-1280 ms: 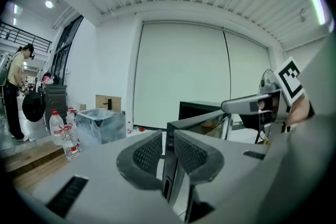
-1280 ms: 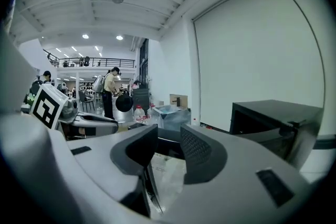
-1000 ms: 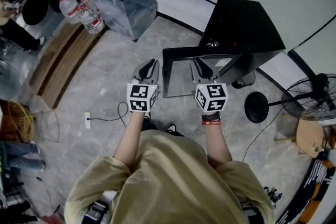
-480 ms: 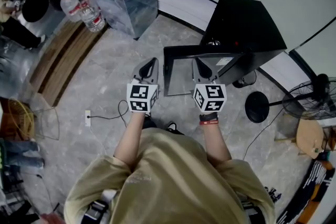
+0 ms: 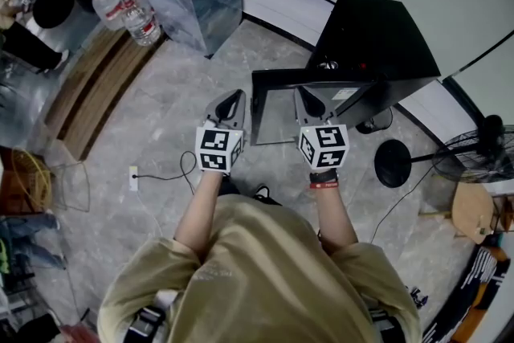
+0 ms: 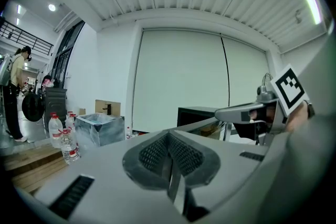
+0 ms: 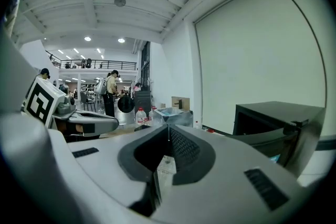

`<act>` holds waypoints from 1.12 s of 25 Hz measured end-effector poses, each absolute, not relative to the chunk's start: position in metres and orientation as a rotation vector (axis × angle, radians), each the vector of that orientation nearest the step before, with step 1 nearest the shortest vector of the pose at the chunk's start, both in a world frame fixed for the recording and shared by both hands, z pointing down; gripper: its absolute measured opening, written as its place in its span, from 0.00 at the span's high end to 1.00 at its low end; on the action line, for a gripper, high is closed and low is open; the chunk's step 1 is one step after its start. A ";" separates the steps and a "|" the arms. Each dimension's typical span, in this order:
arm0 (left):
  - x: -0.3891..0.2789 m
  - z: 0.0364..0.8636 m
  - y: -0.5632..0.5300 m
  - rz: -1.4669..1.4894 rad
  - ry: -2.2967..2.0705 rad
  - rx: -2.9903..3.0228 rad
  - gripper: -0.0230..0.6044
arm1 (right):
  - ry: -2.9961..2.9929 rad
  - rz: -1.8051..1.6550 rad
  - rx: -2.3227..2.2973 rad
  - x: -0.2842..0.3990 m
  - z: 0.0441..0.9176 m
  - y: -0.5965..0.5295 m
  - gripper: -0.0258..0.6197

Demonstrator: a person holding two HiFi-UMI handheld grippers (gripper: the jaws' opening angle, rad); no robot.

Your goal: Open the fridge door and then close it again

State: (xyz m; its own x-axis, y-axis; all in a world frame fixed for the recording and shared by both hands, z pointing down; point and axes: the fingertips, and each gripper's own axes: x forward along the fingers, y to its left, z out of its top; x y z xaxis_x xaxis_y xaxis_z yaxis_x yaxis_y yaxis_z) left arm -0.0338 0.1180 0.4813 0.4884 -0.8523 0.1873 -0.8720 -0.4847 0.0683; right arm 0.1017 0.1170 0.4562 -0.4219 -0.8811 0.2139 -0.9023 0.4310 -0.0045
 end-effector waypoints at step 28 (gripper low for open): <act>-0.040 0.596 0.118 0.386 -1.318 2.389 0.83 | -2.137 -0.385 0.668 0.057 0.497 0.081 0.59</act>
State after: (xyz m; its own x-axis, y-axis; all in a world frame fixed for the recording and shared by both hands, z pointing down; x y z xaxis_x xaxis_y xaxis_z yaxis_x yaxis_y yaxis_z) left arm -0.0405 0.1180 0.5960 0.5218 -0.7459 0.4140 -0.8514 -0.4861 0.1973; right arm 0.0567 0.0813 0.4975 -0.5027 -0.5844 0.6370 -0.3256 0.8106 0.4867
